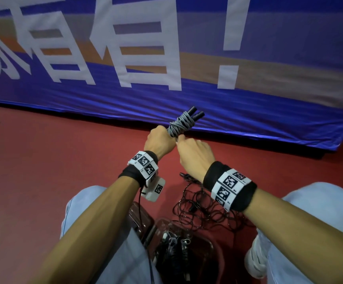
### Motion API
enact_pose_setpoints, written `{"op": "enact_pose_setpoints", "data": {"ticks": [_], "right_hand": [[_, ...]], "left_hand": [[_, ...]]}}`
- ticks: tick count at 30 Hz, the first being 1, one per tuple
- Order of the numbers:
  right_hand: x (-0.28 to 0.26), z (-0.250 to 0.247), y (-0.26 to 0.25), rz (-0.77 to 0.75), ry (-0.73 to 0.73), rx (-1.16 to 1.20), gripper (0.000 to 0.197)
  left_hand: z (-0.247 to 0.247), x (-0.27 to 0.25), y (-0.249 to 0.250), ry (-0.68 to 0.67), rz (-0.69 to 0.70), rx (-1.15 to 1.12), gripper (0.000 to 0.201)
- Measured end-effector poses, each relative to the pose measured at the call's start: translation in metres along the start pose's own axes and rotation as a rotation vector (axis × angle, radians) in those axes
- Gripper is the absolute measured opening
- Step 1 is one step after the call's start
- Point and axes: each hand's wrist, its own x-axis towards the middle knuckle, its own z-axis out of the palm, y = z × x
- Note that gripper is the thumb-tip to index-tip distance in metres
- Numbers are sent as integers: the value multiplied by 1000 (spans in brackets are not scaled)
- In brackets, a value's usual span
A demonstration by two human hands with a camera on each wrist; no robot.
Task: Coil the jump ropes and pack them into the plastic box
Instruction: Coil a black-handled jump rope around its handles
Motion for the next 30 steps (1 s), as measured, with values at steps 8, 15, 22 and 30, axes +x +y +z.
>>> {"op": "enact_pose_setpoints", "data": {"ticks": [8, 15, 22, 30], "right_hand": [[0, -1, 19, -58, -65, 569, 12], [0, -2, 37, -200, -217, 571, 9], [0, -5, 47, -501, 2, -79, 39], [9, -2, 59, -507, 256, 197, 29]], "left_hand": [[6, -8, -1, -210, 134, 194, 23], [9, -7, -1, -330, 222, 289, 31], [15, -21, 6, -432, 454, 456, 23], [14, -22, 10, -357, 585, 379, 12]]}}
